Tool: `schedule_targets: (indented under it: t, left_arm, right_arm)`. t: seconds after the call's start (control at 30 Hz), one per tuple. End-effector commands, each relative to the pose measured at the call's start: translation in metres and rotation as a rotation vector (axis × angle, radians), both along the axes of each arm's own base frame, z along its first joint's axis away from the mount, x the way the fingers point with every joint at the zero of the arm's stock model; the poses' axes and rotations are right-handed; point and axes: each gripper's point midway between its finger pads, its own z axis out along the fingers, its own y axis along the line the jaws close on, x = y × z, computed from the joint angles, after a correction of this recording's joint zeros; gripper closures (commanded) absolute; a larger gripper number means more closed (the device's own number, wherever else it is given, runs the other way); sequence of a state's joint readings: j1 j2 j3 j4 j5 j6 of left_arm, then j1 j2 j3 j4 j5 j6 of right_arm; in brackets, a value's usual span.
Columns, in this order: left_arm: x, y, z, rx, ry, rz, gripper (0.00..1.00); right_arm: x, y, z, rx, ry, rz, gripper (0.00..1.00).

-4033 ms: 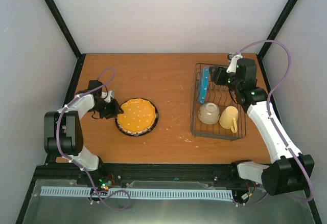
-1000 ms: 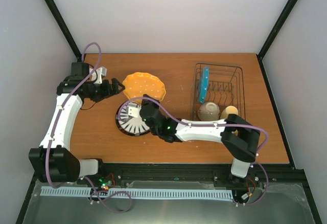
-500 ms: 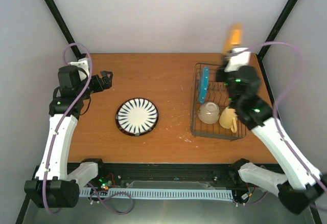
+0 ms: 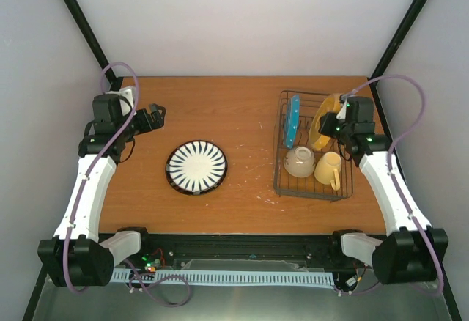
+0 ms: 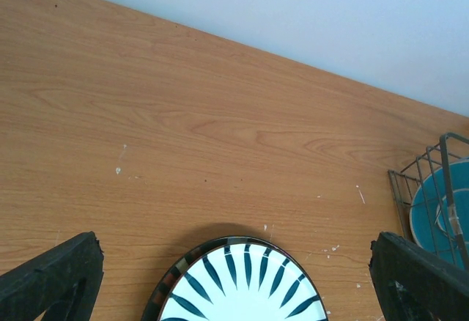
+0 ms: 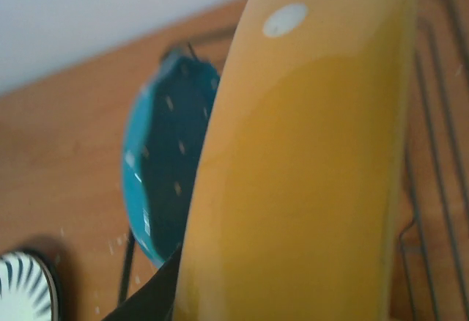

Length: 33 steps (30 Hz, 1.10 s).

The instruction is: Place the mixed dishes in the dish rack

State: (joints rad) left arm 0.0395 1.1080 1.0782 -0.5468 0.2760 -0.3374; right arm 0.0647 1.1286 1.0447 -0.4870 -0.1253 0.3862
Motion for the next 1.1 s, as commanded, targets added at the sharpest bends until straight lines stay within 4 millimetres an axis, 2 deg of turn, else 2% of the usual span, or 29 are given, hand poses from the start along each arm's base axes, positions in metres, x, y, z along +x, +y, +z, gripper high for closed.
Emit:
schedule_targets:
  t: [0.0,0.23,0.47,0.6,0.7,1.07]
  left_arm:
    - [0.002,0.004,0.01,0.018,-0.044,0.013,0.0]
    - [0.004,0.001,0.002,0.0,-0.033,0.003,0.0]
    - [0.008,0.002,-0.001,0.006,-0.029,0.004,0.0]
    - [0.01,0.003,0.0,0.009,-0.034,0.008,0.0]
    - [0.012,0.003,0.0,0.011,-0.037,0.007,0.0]
    - [0.015,0.005,-0.016,0.039,0.002,0.001,0.0]
  right_arm:
    - [0.012,0.019,0.035,0.06,-0.116,0.107,0.97]
    - [0.034,0.026,0.009,0.026,-0.055,0.169,0.97]
    - [0.05,0.026,0.002,-0.025,-0.028,0.199,0.97]
    - [0.058,0.017,0.006,-0.08,-0.045,0.164,0.97]
    - [0.063,0.02,0.001,-0.074,-0.032,0.182,0.97]
    - [0.074,0.028,-0.06,-0.058,0.111,0.226,0.97]
